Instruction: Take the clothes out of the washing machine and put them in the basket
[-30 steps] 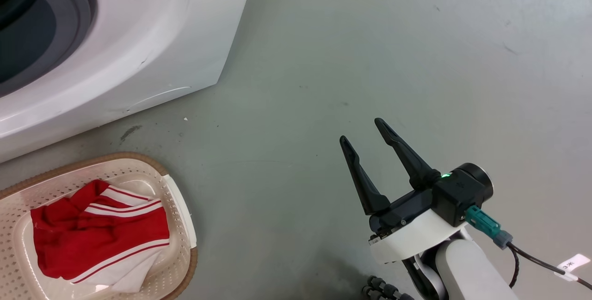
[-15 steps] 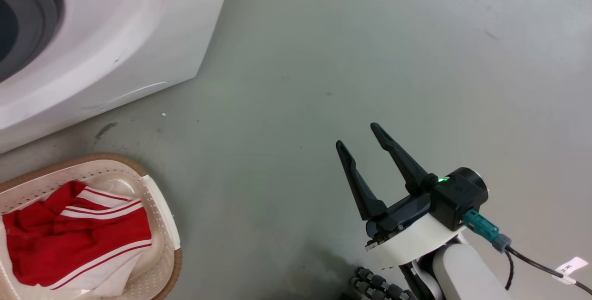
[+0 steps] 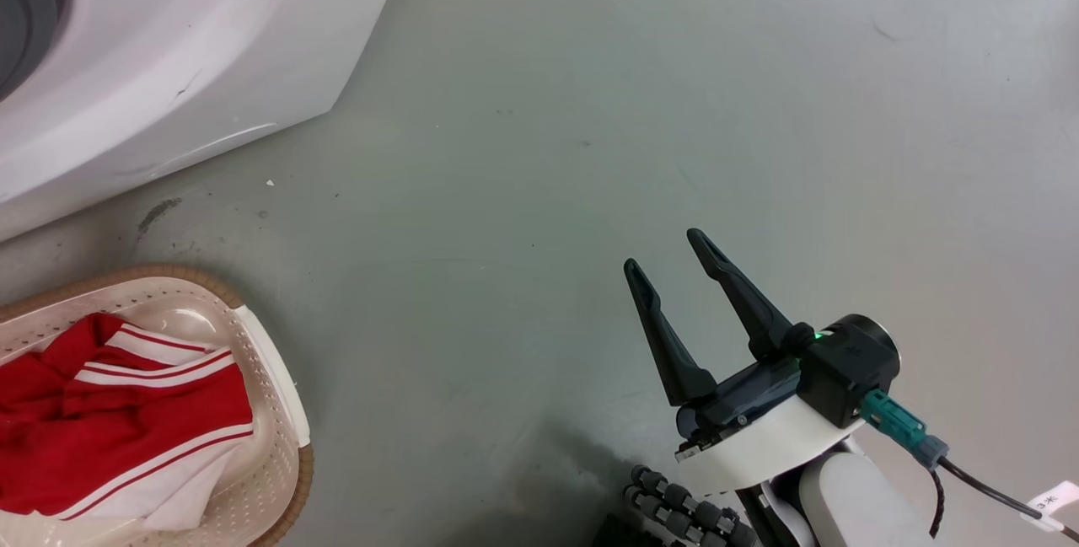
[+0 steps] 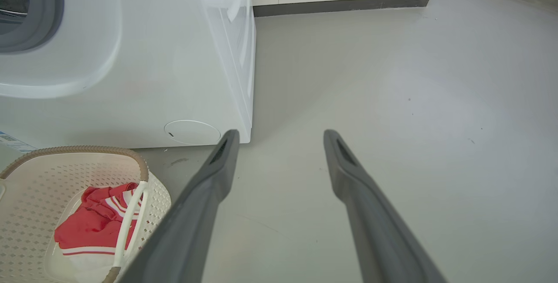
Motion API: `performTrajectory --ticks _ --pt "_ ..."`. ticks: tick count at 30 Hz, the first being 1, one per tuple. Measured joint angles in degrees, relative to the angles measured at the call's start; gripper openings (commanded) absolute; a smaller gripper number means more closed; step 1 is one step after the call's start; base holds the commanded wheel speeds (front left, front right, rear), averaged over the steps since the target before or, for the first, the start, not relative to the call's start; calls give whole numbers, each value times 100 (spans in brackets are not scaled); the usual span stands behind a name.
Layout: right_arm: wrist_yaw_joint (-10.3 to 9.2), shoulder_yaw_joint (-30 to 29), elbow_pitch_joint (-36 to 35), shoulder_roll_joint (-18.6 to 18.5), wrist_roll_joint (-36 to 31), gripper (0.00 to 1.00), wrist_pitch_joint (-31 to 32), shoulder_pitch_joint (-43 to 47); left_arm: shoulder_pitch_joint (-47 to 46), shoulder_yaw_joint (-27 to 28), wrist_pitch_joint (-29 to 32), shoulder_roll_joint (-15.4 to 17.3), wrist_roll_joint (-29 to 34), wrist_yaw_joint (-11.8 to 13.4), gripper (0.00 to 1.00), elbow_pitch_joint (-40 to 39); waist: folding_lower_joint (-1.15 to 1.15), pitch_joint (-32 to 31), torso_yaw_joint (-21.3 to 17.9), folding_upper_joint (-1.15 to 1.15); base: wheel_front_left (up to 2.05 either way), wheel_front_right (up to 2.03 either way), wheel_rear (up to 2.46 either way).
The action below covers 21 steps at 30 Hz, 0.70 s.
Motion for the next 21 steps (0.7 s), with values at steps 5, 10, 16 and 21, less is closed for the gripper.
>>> performTrajectory --ticks 5,10,16,21 --pt "0 -8 -37 0 16 100 1 48 -81 -109 514 68 -22 -33 100 -22 0 74 6 0 0 0 0" --pt "0 -27 -53 0 32 100 0 55 -139 -154 906 121 -45 -26 100 -67 0 123 15 0 0 0 0" --pt "-1 -31 -70 0 31 100 0 106 -138 -214 1017 201 -37 30 33 -223 0 168 18 0 3 3 3" --pt "0 -13 -100 0 26 100 1 107 -130 -203 899 315 -32 103 0 -328 0 195 17 0 4 4 4"
